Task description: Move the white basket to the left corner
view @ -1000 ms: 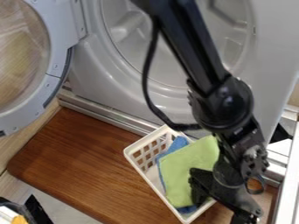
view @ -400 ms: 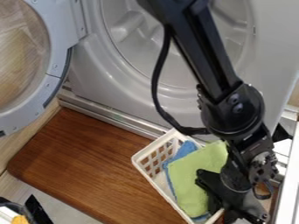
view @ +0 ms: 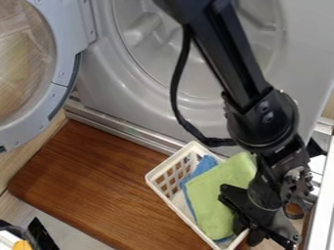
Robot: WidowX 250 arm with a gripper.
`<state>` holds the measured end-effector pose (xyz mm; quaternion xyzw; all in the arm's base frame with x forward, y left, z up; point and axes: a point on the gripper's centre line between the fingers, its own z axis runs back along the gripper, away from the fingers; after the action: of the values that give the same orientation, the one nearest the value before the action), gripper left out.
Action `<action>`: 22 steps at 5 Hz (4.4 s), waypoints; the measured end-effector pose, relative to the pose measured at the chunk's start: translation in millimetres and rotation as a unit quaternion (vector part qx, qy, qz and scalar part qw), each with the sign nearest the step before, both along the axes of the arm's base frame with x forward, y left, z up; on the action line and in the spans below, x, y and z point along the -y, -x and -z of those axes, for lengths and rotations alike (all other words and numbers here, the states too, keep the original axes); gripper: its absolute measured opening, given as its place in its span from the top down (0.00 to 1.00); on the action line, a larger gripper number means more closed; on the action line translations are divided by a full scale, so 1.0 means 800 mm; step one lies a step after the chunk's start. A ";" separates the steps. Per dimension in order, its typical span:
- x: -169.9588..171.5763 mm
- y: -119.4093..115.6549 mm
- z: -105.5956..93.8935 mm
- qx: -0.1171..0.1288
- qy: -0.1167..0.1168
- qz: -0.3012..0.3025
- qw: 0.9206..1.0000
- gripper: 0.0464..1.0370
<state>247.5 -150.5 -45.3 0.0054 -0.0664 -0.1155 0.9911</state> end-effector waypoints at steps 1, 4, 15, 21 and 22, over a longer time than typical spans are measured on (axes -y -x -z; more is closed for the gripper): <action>-0.006 -0.006 -0.018 0.016 -0.011 -0.006 1.000 0.89; -0.013 -0.009 -0.105 0.057 -0.050 -0.023 0.997 0.94; -0.234 -0.016 -0.040 -0.006 -0.167 -0.209 0.964 0.94; -0.231 -0.029 -0.032 -0.004 -0.159 -0.205 0.966 0.04; -0.216 -0.030 -0.042 0.034 -0.111 -0.193 0.974 0.04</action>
<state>271.3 22.4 -12.1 0.1325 -0.0850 0.0719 0.9849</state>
